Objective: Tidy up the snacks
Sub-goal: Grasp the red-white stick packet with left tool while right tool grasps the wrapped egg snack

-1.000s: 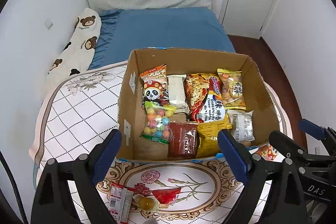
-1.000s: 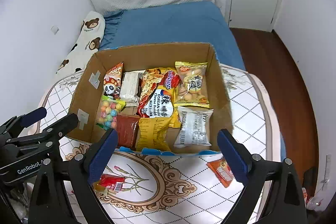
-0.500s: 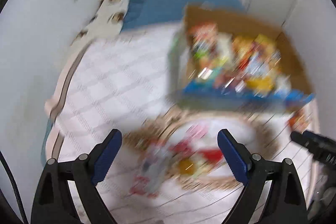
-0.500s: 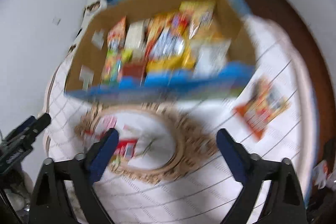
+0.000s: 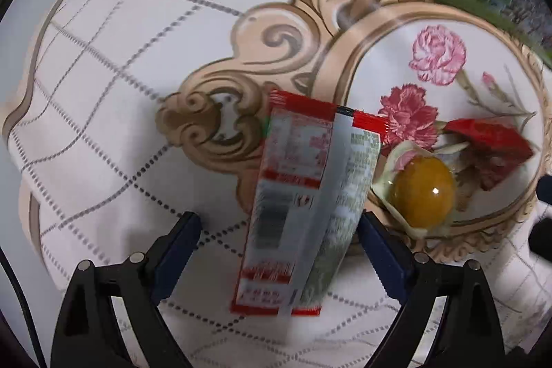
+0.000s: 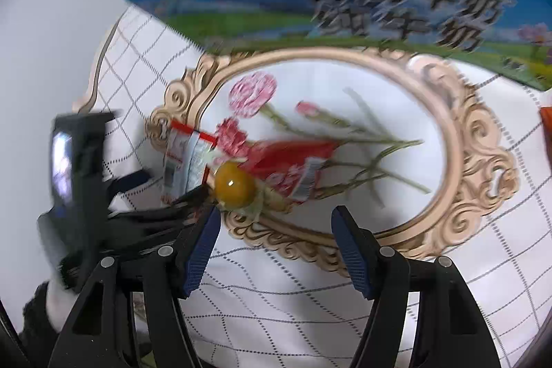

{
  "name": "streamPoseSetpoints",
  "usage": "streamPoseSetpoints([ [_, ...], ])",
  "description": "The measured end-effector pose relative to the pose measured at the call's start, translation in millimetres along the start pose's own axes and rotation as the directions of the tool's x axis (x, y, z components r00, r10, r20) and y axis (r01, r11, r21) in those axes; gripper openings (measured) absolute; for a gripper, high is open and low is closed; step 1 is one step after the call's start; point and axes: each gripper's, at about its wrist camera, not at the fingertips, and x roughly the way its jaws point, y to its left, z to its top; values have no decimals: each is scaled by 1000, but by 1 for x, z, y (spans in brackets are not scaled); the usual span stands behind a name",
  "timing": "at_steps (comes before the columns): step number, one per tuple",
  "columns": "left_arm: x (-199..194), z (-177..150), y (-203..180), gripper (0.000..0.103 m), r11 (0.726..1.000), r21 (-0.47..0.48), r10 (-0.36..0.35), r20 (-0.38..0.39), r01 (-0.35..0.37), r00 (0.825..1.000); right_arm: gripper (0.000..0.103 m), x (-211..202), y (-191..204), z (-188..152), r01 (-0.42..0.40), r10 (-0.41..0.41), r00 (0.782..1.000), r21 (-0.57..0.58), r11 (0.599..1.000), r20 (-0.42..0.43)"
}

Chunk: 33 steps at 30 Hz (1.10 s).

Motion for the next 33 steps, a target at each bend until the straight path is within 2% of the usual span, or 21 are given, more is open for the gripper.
streamPoseSetpoints([
  [1,-1,-1,0,80,1000,-7,-5,18,6,1000,70,5,5,-1,2,-2,1000,-5,1000,-11],
  [2,-5,-4,3,66,999,-26,-22,33,22,999,70,9,9,-1,3,-3,1000,-10,1000,-22],
  [4,-12,-10,14,54,996,-83,-34,41,38,999,70,15,15,-1,-4,3,999,-12,1000,-34],
  [7,-12,-26,39,52,971,-214,-99,31,104,995,70,27,26,2,-12,11,999,-14,1000,-35],
  [11,-3,-33,50,56,947,-281,-153,26,154,988,70,49,35,12,2,-3,999,-10,1000,-47],
  [15,8,-28,44,56,959,-251,-134,-4,129,991,70,76,47,21,36,-38,997,-25,999,-72],
  [17,11,-25,44,56,963,-242,-126,0,122,992,69,89,54,24,82,-85,994,-44,996,-74],
  [19,8,-23,39,53,967,-229,-111,4,109,994,55,94,59,24,126,-131,990,-69,990,-61],
  [20,5,-23,37,50,970,-221,-100,12,101,995,52,94,61,23,143,-147,988,-86,986,-49],
  [23,-6,-31,33,44,974,-203,-92,28,96,995,51,89,64,17,142,-147,988,-115,983,-39],
  [26,-15,-39,32,43,975,-191,-108,36,112,994,51,77,55,5,127,-133,990,-122,984,-44],
  [33,-49,-59,9,43,964,-165,-201,55,207,978,51,36,34,-26,33,-37,999,-105,994,-36],
])
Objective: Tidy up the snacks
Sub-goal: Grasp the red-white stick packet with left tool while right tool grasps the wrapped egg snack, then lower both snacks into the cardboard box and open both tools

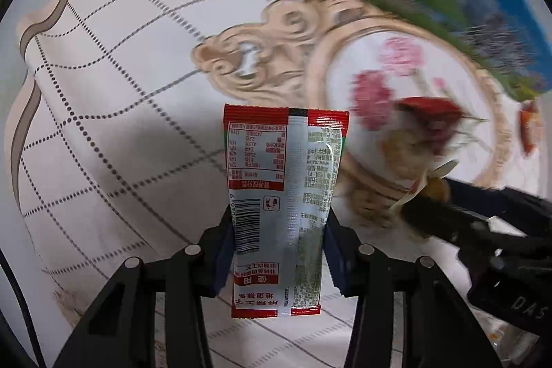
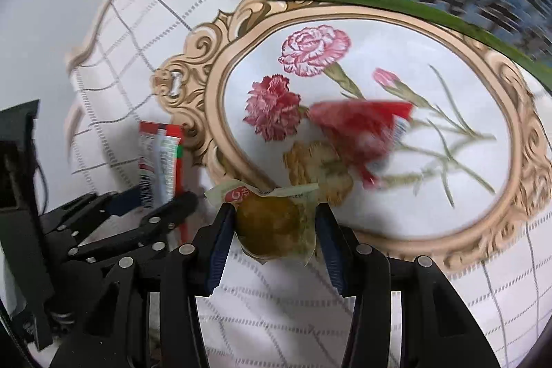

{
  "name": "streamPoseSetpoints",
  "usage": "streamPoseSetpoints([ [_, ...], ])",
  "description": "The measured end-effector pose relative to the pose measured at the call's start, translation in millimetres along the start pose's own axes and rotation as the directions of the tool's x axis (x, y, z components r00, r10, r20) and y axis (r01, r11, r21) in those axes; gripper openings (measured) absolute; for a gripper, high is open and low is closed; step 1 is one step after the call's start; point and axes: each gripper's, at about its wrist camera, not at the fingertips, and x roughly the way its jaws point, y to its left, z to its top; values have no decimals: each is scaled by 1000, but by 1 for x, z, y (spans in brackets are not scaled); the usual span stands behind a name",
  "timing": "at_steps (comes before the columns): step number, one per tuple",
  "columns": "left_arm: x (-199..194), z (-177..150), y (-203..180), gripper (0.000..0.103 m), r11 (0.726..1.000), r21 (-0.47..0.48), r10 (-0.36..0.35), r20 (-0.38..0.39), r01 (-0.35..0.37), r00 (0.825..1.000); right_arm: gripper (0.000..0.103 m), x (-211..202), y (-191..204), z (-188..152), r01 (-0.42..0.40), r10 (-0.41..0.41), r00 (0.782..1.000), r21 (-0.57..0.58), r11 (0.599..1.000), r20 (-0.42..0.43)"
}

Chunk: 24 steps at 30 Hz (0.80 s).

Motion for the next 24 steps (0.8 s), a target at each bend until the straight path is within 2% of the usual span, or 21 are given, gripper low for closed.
streamPoseSetpoints([
  [5,-57,13,-39,43,993,55,-107,76,103,991,50,-59,-28,-22,-62,59,997,46,997,57],
  [9,-106,49,-75,43,974,130,-204,139,186,969,50,-112,-45,-26,-87,73,987,91,992,141],
  [12,-134,81,-102,43,962,190,-230,179,196,956,50,-159,-66,-20,-94,66,970,112,989,233],
  [15,-155,123,-123,43,952,247,-235,209,182,949,51,-204,-83,-3,-98,49,942,132,986,332],
  [17,-159,157,-137,43,949,270,-222,208,162,952,51,-230,-92,16,-81,19,917,140,987,399],
  [20,-149,197,-156,43,948,278,-208,175,154,962,51,-255,-113,51,-34,-40,895,156,987,445],
  [23,-125,235,-167,44,954,260,-183,113,149,977,51,-252,-130,99,39,-116,891,181,983,439],
  [24,-115,245,-170,44,957,249,-175,94,147,980,51,-247,-137,115,57,-134,896,189,980,424],
])
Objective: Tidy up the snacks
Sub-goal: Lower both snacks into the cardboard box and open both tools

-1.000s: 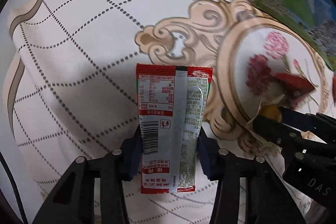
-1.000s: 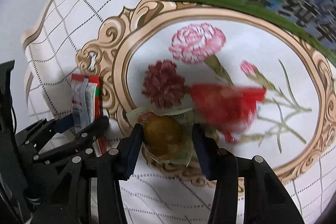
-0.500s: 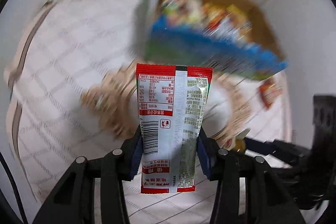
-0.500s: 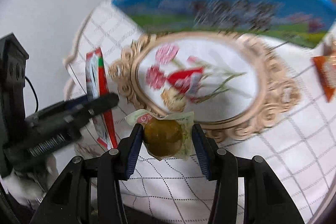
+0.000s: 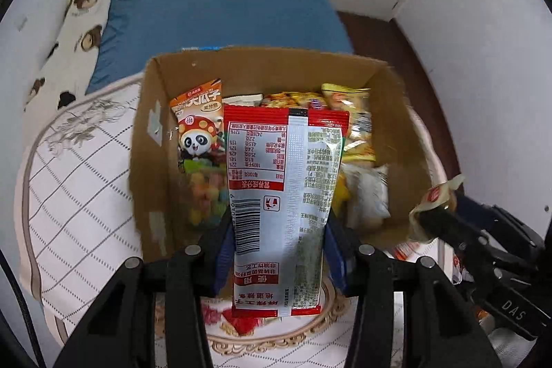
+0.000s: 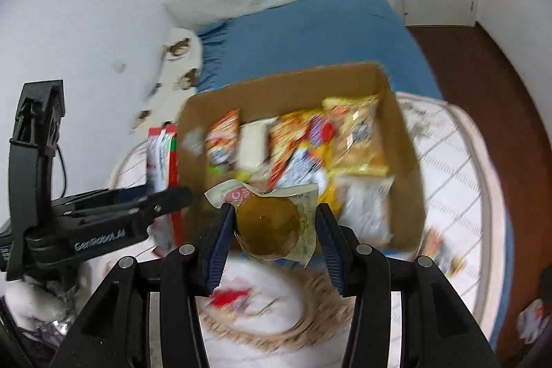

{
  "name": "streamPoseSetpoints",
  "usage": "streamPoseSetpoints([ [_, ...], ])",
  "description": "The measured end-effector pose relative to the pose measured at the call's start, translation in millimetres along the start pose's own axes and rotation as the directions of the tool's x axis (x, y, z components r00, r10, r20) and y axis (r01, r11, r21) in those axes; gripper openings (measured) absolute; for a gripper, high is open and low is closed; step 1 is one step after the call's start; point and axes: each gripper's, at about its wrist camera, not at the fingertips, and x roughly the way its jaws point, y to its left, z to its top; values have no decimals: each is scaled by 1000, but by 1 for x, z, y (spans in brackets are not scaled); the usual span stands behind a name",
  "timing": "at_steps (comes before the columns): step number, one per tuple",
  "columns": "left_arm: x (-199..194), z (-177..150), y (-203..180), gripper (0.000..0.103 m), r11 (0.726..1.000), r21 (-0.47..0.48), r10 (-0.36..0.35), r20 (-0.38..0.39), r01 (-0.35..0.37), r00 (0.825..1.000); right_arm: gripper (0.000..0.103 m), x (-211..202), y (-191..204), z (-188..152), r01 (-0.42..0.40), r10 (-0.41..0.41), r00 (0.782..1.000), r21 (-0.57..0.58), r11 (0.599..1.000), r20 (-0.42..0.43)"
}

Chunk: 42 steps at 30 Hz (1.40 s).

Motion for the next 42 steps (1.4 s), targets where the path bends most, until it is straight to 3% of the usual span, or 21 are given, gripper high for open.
streamPoseSetpoints([
  [6,71,36,19,44,996,-80,23,-127,-33,992,51,72,-27,50,114,-113,987,-2,993,-110],
  [12,113,46,30,47,992,-123,16,-203,-42,979,51,120,-42,53,177,-177,965,-17,984,-193],
  [15,124,47,34,54,989,-138,24,-221,-56,975,53,131,-47,57,186,-184,958,-10,982,-219],
  [17,128,48,37,80,988,-143,29,-225,-62,974,58,138,-48,59,187,-183,952,-7,982,-247],
  [18,129,49,38,86,988,-139,35,-221,-67,975,77,140,-48,59,187,-182,948,-6,982,-261],
  [20,127,50,38,91,989,-117,62,-206,-88,976,96,142,-47,60,195,-191,942,-11,981,-275],
  [31,99,32,28,91,989,-93,104,-123,-116,987,97,129,-40,56,250,-255,933,-51,967,-256],
  [42,37,0,10,91,985,-67,159,38,-157,986,97,91,-36,41,252,-253,948,-29,967,-192],
])
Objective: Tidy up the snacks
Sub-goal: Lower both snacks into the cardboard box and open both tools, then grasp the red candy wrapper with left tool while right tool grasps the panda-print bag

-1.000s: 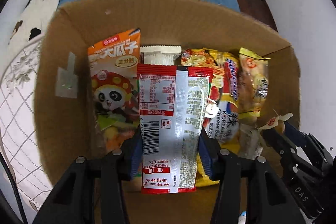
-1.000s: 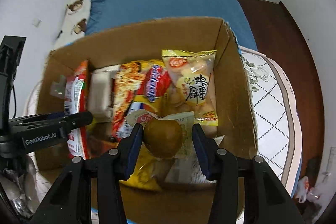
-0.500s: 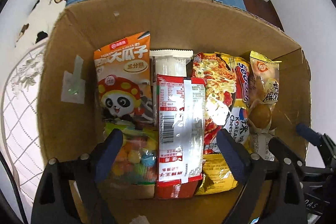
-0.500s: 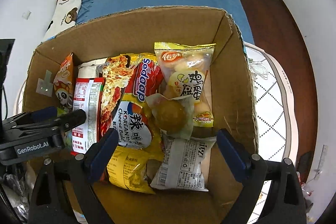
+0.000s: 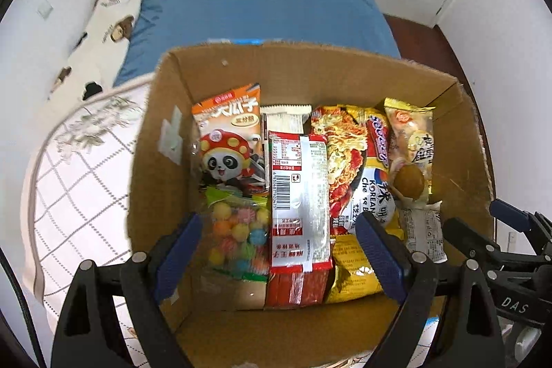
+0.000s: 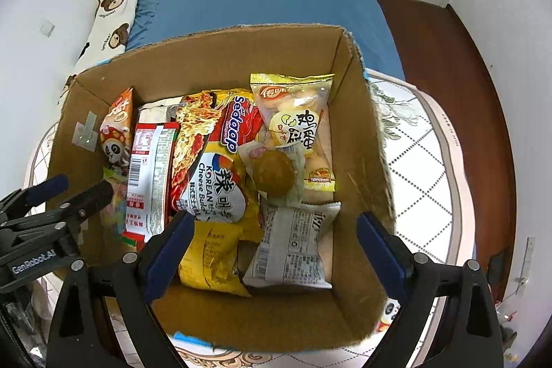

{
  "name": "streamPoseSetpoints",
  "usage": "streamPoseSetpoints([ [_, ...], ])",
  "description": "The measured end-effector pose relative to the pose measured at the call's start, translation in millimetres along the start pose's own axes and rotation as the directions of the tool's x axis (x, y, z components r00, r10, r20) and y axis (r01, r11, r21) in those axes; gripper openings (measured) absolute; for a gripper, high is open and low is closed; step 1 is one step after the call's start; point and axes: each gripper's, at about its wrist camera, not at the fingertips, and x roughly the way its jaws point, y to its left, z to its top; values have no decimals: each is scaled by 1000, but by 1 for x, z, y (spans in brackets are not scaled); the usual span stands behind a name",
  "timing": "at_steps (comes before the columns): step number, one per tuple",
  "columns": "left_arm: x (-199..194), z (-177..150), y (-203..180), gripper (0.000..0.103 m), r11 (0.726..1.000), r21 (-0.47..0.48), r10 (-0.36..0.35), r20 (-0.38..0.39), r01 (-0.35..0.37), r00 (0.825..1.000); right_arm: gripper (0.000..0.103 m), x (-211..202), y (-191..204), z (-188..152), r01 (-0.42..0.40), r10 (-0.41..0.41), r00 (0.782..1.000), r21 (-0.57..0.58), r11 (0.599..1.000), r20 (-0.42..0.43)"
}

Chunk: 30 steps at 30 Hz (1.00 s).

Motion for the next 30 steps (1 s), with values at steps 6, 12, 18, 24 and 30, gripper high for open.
streamPoseSetpoints([
  [6,-33,-17,-1,91,1000,9,13,90,-14,996,97,-32,6,-22,-7,9,998,-23,1000,67],
  [12,-70,-40,-6,91,1000,15,-2,162,-1,987,97,-76,13,-49,-22,28,988,-45,999,154],
  [18,-103,-69,-11,91,1000,25,-7,224,2,974,97,-116,16,-77,-31,44,973,-60,998,227],
  [24,-142,-100,-12,91,1000,11,8,323,-12,946,97,-150,13,-112,-29,44,955,-57,998,292],
  [30,-169,-123,-18,91,1000,18,5,369,-12,930,97,-182,15,-142,-12,38,930,-73,997,365],
])
